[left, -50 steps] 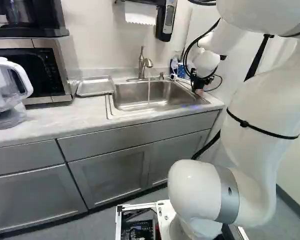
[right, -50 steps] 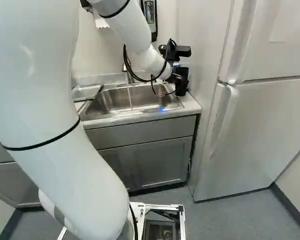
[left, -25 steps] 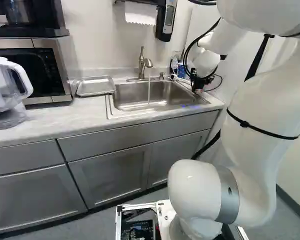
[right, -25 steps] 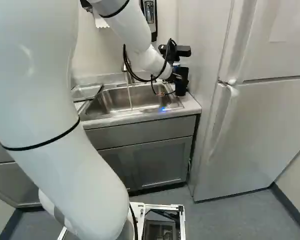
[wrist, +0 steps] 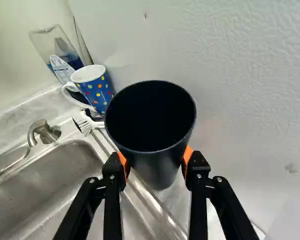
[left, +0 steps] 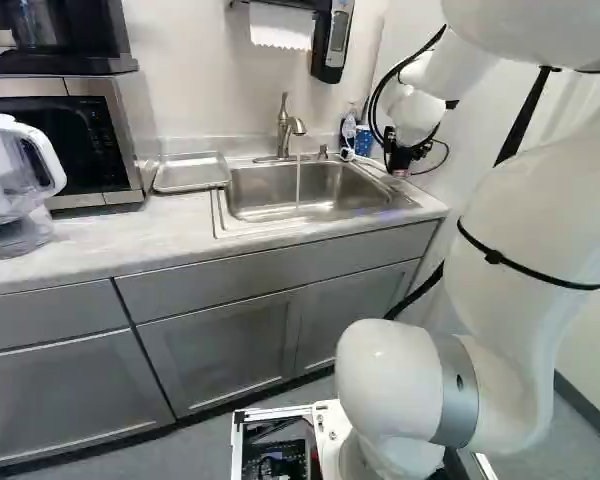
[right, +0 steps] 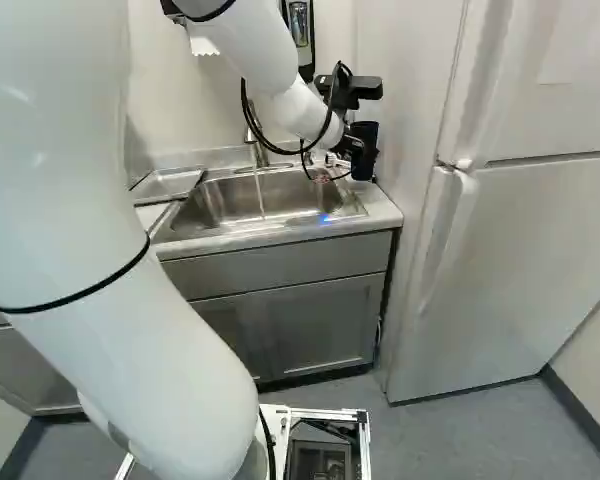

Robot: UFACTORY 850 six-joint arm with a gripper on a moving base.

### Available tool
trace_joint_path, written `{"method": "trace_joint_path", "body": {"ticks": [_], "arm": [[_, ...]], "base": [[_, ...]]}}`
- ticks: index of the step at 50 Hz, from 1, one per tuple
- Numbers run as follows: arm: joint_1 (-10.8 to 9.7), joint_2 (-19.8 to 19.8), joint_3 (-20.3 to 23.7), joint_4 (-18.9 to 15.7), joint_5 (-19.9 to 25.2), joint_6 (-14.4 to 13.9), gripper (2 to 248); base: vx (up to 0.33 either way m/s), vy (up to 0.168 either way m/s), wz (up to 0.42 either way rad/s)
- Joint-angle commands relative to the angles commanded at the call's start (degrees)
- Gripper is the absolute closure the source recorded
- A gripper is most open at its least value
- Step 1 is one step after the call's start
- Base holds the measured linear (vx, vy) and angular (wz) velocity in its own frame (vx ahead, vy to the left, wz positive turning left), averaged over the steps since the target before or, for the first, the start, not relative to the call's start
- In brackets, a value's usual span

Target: Rinse the cup and place it in the tray

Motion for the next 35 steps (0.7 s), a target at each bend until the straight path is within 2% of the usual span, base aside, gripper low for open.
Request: {"method": "trace_joint_path", "body": {"ticks": [13, 35], "arm": [[0.3, 1.5, -0.1, 0.0, 0.0, 0.0, 129], [3.4, 7.4, 3.2, 0.0, 0.0, 0.0, 129]], "base": [[0.0, 0.0, 0.0], [0.0, 0.0, 0.0]]}}
